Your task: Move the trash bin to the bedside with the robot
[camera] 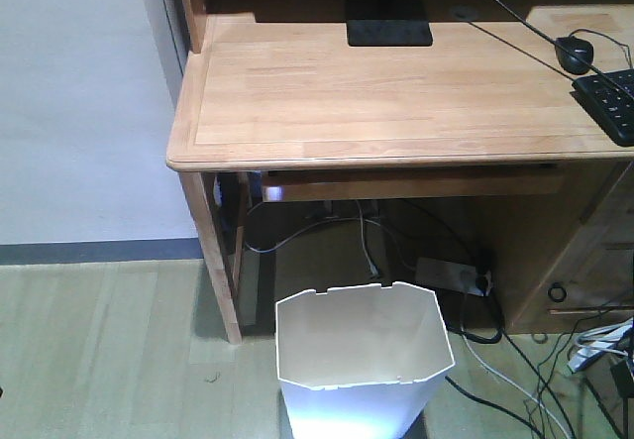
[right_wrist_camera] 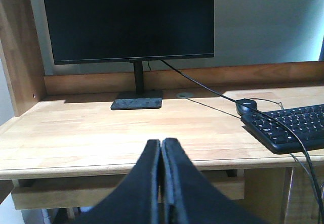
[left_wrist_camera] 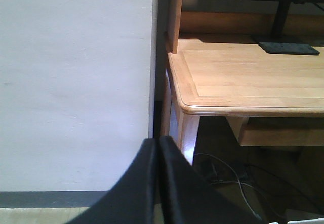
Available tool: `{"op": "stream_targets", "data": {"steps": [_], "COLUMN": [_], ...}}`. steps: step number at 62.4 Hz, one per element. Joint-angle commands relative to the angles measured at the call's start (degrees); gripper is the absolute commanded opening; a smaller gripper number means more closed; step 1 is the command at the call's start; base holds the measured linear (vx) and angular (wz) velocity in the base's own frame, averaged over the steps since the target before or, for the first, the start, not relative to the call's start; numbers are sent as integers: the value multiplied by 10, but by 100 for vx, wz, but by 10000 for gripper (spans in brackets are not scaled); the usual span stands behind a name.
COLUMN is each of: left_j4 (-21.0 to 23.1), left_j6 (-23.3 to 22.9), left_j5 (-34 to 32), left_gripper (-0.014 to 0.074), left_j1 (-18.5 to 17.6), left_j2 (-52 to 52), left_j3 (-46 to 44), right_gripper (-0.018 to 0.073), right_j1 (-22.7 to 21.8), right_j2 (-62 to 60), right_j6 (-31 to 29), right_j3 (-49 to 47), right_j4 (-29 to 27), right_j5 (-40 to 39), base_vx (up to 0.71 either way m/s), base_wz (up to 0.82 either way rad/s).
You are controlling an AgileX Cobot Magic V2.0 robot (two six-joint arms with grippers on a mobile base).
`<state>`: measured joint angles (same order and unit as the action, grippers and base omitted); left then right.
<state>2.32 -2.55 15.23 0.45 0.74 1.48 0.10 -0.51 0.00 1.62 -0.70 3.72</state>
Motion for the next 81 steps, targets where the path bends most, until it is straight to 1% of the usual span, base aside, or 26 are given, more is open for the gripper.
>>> {"op": "stream_targets", "data": {"steps": [1,8,17,35,42,48,56,60,70,76,81], "left_j4": [3,3,3,3,3,3,3,3,3,3,3], "left_j6": [-3,-3,-3,-3,-3,-3,-3,-3,-3,-3,-3], "left_j5": [-40,-40,-40,-40,-40,-40,-40,-40,-40,-40,-40], "left_gripper": [-6,-6,-6,-6,-6,-6,-6,-6,-6,-6,-6], "left_j1": [0,0,0,0,0,0,0,0,0,0,0], "left_j2": [8,8,8,8,8,8,8,8,8,8,8], "left_j3": [11,11,11,11,11,11,11,11,11,11,11], "right_gripper": [-9,-9,-9,-9,-9,-9,-9,-9,-2,15,49], "right_j1": [0,0,0,0,0,0,0,0,0,0,0], "right_j2": [-8,-8,18,160,216,247,266,271,272,272,272], "right_j6": [-6,-7,-8,-12,-12,-12,-11,0,0,-4,-8], "right_j3": [2,-5,-38,-141,-188,-211,-214,-214,-214,-214,-214], "right_j4": [7,7,7,7,7,7,7,4,7,7,7], "right_j5": [-48,-48,-41,-19,1,10,-9,-9,-9,-9,-8], "base_vx": [0,0,0,0,0,0,0,0,0,0,0], "base_wz": [0,0,0,0,0,0,0,0,0,0,0]}}
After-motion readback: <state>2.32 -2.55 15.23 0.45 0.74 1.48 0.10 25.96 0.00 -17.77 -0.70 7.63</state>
